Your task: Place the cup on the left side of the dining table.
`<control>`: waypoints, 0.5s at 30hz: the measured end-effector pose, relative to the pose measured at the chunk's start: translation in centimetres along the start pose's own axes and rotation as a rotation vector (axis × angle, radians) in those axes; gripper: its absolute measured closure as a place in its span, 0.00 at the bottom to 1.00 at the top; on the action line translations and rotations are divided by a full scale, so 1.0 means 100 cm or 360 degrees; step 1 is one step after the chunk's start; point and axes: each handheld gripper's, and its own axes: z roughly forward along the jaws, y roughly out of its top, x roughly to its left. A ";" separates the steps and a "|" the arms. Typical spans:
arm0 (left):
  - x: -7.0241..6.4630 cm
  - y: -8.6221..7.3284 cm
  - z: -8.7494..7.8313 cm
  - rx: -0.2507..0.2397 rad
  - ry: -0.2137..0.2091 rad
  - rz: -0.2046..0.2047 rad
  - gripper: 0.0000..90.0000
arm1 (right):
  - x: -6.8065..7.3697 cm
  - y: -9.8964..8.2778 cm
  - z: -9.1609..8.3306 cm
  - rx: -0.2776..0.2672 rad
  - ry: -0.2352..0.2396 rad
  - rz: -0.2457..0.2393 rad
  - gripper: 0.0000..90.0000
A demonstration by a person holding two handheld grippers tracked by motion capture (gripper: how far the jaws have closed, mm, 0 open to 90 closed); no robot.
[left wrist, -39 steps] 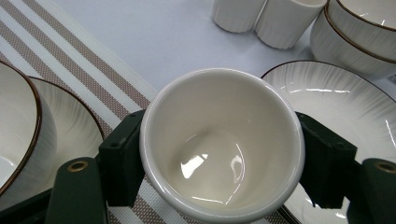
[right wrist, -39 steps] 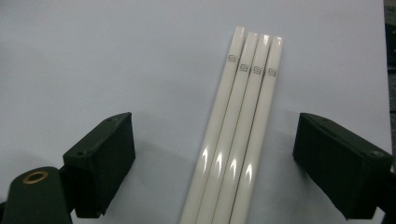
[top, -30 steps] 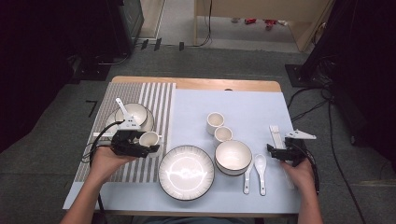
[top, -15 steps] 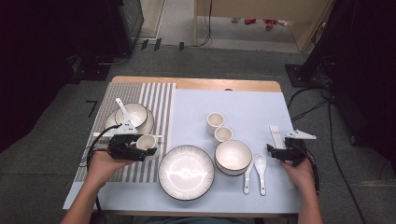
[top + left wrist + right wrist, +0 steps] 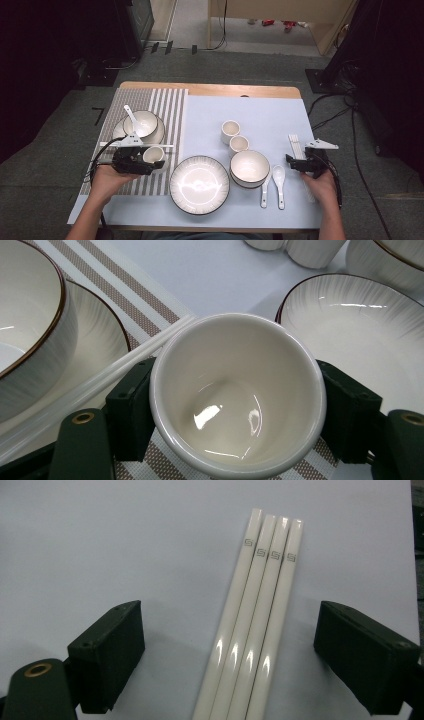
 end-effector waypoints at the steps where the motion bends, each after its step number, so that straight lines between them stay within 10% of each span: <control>1: 0.000 0.000 0.000 0.0000 0.0000 0.0000 0.31 | 0.000 0.000 0.000 0.0000 0.0000 0.0000 0.14; 15: 0.000 -0.008 0.012 0.0075 0.0011 0.0043 0.31 | 0.000 0.000 0.000 0.0000 0.0000 0.0000 0.14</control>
